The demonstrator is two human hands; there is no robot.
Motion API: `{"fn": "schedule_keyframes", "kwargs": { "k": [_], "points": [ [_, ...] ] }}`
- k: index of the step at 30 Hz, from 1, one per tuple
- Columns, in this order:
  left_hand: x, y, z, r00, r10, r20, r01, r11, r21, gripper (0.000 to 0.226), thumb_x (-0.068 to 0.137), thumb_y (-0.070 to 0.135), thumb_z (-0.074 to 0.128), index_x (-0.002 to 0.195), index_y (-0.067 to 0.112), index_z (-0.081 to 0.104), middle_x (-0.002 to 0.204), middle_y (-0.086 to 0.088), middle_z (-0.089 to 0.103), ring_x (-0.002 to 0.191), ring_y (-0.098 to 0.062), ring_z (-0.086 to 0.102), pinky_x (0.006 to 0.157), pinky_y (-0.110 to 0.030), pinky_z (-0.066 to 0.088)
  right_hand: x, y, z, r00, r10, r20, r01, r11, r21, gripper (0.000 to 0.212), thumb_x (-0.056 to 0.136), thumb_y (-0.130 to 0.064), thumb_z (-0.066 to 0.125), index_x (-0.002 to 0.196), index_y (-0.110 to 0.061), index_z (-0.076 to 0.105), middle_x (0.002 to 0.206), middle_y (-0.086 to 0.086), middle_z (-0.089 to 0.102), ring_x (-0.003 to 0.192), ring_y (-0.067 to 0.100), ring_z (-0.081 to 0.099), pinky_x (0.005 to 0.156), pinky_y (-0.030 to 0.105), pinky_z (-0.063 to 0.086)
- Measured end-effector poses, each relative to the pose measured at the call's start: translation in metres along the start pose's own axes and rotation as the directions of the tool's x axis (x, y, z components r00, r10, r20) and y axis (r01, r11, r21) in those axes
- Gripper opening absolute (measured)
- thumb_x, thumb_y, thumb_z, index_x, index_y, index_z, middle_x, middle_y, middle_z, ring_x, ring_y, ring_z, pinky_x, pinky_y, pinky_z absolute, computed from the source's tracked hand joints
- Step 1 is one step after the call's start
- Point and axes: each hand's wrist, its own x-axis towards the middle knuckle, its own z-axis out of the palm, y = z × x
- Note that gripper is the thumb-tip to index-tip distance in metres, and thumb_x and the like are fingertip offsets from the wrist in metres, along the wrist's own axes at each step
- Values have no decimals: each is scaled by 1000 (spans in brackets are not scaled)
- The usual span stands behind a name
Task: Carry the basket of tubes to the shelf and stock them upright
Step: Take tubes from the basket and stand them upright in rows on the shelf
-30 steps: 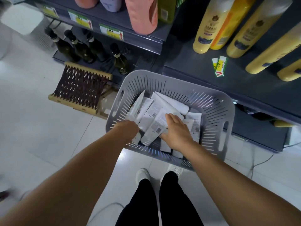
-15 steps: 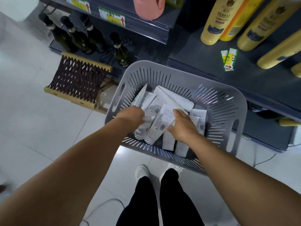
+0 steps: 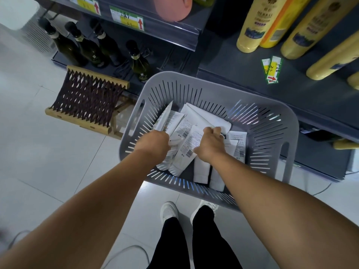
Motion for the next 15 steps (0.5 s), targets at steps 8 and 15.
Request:
{"fn": "schedule_keyframes", "kwargs": {
  "k": [8, 15],
  "points": [
    [-3, 1, -2, 998, -18, -66, 13, 997, -80, 26, 97, 31, 49, 110, 11, 59, 105, -11, 63, 94, -29, 61, 73, -36, 49, -1, 11, 0, 1000, -2, -27, 4, 997, 71, 73, 89, -16, 61, 148, -13, 19, 148, 7, 19, 135, 29, 25, 107, 33, 33],
    [-3, 3, -6, 993, -7, -119, -3, 997, -82, 26, 96, 33, 49, 109, 13, 59, 104, -10, 64, 93, -29, 62, 75, -37, 53, -4, 5, 2, 998, 48, -47, -40, 985, 166, 53, 91, -21, 61, 137, -6, 39, 140, 12, 27, 123, 30, 44, 99, 33, 40]
  ]
}}
